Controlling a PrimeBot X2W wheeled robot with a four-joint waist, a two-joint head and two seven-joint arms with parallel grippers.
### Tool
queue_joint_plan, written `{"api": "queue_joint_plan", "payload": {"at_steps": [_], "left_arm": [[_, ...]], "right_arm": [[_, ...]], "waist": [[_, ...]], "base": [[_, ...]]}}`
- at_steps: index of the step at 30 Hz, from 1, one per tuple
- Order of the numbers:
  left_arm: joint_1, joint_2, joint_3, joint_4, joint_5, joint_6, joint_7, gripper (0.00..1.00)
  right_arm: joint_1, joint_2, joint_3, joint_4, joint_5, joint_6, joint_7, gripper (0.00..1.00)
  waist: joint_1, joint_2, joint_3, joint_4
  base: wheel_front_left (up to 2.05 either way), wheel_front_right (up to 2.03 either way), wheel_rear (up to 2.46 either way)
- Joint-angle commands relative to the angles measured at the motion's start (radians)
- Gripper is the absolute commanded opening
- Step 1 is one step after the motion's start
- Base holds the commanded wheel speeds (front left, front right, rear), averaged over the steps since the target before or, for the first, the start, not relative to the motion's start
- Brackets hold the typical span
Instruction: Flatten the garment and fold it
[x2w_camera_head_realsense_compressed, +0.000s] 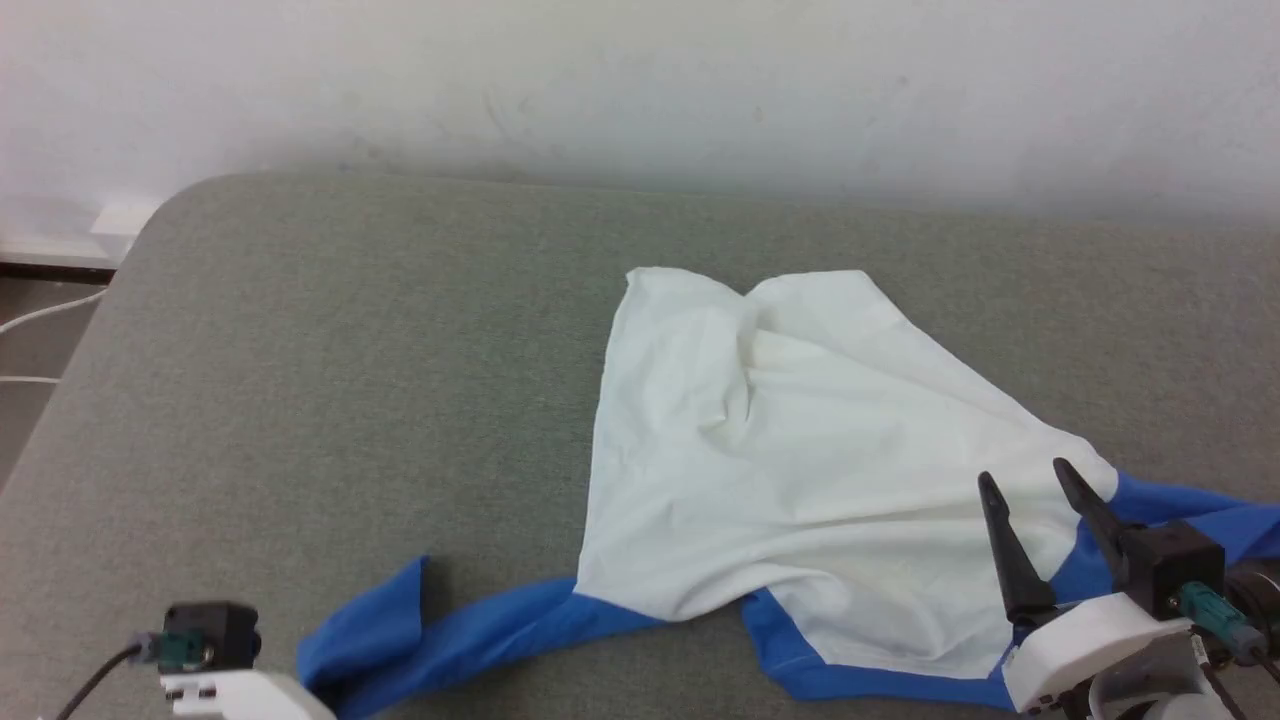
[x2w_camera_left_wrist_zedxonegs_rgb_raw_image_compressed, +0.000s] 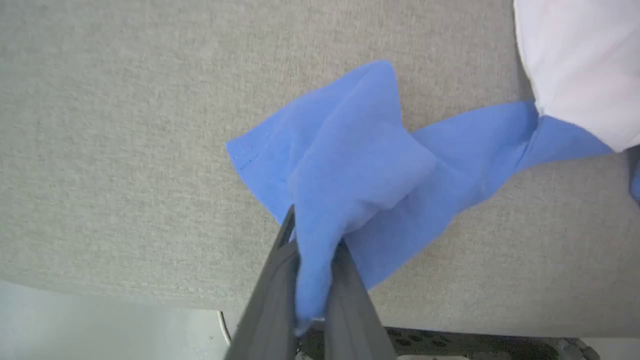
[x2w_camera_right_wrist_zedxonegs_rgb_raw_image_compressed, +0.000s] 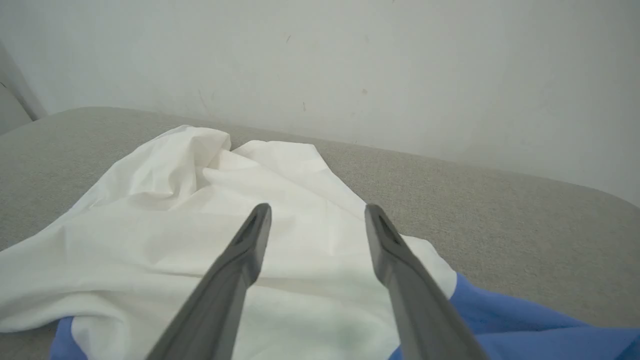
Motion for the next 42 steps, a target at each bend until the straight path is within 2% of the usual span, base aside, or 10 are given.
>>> {"api": "queue_joint_plan", "payload": {"at_steps": [1,5,10,17,24,28,33,34,35,42], "left_arm": [[-0.034,-0.005,0.002,-0.01,0.019,-0.003,-0.031,1.0],[-0.121,-0.041,-0.017,-0.005,0.065,-0.025,-0.165,1.0],[-0.24,-0.123,-0.036,0.035,0.137,-0.048,-0.454,1.0],[-0.335,-0.213,-0.146,0.177,0.276,-0.098,-0.844,1.0],[-0.386,-0.31,-0.217,0.287,0.318,-0.115,-0.92,1.0],[-0.411,-0.344,-0.237,0.316,0.332,-0.133,-0.923,1.0],[-0.418,-0.369,-0.234,0.319,0.343,-0.146,-0.924,1.0],[-0.417,-0.372,-0.233,0.32,0.345,-0.149,-0.924,1.0],[-0.415,-0.375,-0.231,0.321,0.349,-0.151,-0.924,1.0],[-0.401,-0.38,-0.22,0.348,0.369,-0.179,-0.924,1.0]], "right_arm": [[0.0,0.0,0.0,0.002,-0.005,-0.002,0.007,1.0],[-0.017,-0.031,0.012,-0.005,-0.008,-0.002,0.028,1.0],[-0.076,-0.115,0.064,-0.025,0.009,-0.002,0.105,1.0],[-0.255,-0.334,0.24,-0.028,0.129,-0.002,0.366,1.0],[-0.477,-0.529,0.459,0.056,0.307,-0.002,0.58,1.0],[-0.572,-0.582,0.57,0.143,0.379,-0.002,0.645,1.0],[-0.636,-0.6,0.66,0.251,0.428,-0.002,0.636,1.0],[-0.644,-0.602,0.674,0.274,0.427,-0.002,0.628,0.89],[-0.651,-0.605,0.686,0.295,0.424,-0.002,0.617,0.0],[-0.718,-0.613,0.622,0.445,0.379,-0.002,0.475,0.0]], "waist": [[0.0002,0.0,-0.009,0.025],[0.0002,0.0,-0.003,0.048],[0.0002,0.0,0.03,0.086],[0.0002,0.0,0.117,0.168],[0.0002,0.0,0.188,0.283],[0.0002,0.0,0.218,0.344],[0.0002,0.0,0.235,0.388],[0.0002,0.0,0.235,0.392],[0.0002,0.0,0.234,0.394],[0.0002,0.0,0.186,0.376]], "base": [[0.0,0.0,0.0],[0.0,0.0,0.0],[0.0,0.0,0.0],[0.0,0.0,0.0],[0.0,0.0,0.0],[0.0,0.0,0.0],[0.0,0.0,0.0],[0.0,0.0,0.0],[0.0,0.0,0.0],[0.0,0.0,0.0]]}}
